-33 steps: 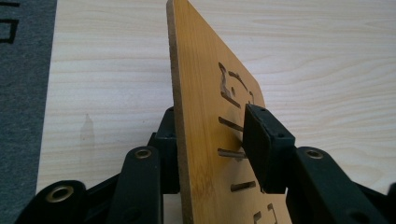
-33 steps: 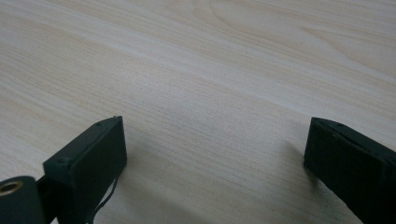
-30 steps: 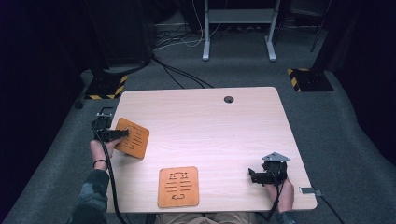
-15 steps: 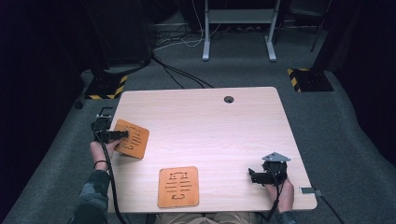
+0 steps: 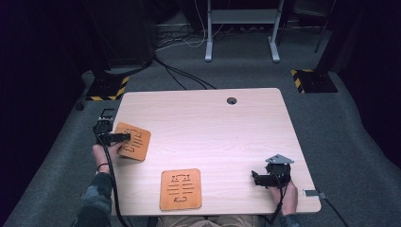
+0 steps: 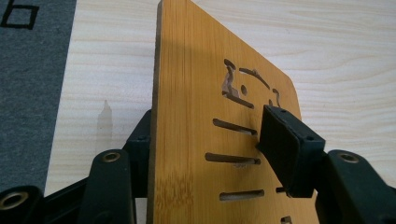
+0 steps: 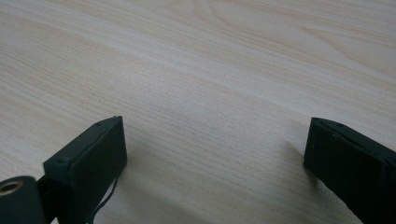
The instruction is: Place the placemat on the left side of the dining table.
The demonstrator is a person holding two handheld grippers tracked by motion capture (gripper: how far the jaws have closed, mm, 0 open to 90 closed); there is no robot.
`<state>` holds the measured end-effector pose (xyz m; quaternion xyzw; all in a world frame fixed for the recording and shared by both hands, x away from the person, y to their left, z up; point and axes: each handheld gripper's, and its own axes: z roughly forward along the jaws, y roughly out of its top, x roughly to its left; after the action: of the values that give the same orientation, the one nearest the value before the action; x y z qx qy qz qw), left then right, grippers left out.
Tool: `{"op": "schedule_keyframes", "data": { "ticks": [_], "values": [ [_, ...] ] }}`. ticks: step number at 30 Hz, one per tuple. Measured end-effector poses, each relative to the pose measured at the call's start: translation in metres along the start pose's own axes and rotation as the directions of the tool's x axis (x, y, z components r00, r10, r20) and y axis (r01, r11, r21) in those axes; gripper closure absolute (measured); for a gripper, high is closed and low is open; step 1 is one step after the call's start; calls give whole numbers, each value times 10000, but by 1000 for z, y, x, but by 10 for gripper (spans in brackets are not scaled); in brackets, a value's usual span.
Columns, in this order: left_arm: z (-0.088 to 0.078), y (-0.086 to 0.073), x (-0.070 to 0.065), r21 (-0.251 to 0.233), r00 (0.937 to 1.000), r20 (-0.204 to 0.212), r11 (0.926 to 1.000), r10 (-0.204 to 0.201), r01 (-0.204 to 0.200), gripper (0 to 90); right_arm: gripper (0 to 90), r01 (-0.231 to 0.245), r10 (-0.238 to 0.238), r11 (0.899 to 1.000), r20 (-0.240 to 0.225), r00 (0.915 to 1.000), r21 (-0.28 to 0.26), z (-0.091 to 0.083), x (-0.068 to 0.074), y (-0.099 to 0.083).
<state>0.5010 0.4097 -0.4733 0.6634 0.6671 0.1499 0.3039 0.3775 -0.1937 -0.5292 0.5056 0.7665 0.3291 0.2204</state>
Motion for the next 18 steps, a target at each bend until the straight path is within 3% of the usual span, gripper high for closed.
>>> {"op": "schedule_keyframes", "data": {
  "ticks": [3, 9, 14, 18],
  "values": [
    [1, -1, 0, -53, 9999, -20, 9999, -122, 122, 409, 48, 1, -1, 10000, 2, 10000, -1, 0, 0, 0],
    [4, -2, 0, -25, 9998, -168, 9999, 133, -133, 354, 48, 42, -42, 10000, 1, 10000, 11, 0, 0, 0],
    [10, -9, 4, -141, 9996, -80, 9995, -268, 266, 320, 48, 18, -18, 10000, -4, 10000, 1, 0, 0, 0],
    [11, -9, 6, -17, 9997, -174, 9999, -155, 154, 298, 49, 3, -3, 10000, 1, 10000, -2, 0, 0, 0]
  ]
}}
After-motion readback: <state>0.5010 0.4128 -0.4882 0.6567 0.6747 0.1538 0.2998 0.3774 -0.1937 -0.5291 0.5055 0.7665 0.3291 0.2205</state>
